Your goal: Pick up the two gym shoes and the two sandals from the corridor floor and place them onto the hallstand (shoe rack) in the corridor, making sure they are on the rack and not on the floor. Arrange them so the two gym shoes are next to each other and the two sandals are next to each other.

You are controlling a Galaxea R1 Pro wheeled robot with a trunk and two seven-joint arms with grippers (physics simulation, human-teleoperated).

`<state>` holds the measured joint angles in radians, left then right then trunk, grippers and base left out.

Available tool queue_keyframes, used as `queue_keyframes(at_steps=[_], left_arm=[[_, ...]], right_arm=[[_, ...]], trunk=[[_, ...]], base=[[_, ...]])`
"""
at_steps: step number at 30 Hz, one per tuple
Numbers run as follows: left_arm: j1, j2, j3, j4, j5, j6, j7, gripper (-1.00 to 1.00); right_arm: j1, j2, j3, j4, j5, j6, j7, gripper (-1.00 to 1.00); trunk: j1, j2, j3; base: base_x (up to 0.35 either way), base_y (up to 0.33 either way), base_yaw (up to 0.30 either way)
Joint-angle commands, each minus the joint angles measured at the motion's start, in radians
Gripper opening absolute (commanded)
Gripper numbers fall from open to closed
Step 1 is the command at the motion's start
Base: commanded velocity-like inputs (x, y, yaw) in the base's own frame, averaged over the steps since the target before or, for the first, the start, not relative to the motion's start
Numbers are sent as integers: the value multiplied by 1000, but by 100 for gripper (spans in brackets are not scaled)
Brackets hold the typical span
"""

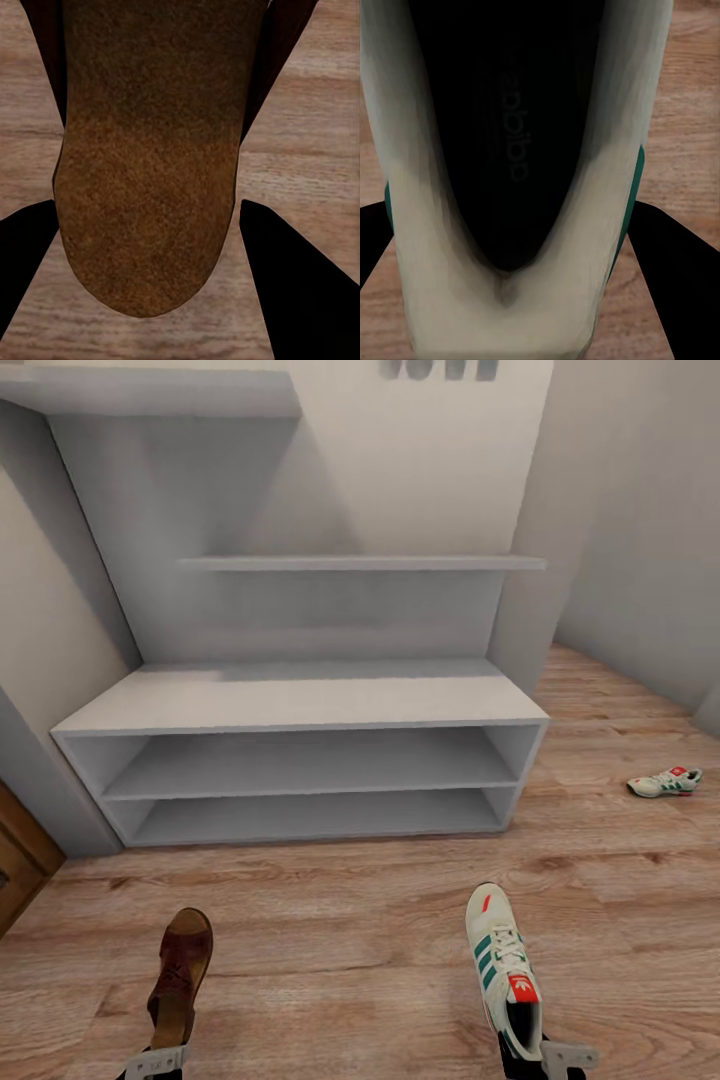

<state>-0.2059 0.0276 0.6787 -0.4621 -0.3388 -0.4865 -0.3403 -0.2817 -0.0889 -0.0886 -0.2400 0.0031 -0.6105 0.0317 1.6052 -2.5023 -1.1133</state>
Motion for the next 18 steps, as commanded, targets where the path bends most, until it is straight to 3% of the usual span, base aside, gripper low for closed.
queue_keyframes(at_steps=[1,14,18], left_arm=[[-1,-1,8,0,-6,-3,-8,-100],[-4,0,11,0,-8,8,2,-100],[-16,-2,10,0,-12,17,5,-100]], right_arm=[[-1,0,-4,1,0,-3,5,-100],[-1,-6,-7,-3,-2,-5,2,-100],[-1,-37,-11,-2,-2,-5,0,-100]], trunk=[[0,0,-1],[0,0,-1],[0,0,-1]], base=[[0,0,-3],[0,0,0],[0,0,0]])
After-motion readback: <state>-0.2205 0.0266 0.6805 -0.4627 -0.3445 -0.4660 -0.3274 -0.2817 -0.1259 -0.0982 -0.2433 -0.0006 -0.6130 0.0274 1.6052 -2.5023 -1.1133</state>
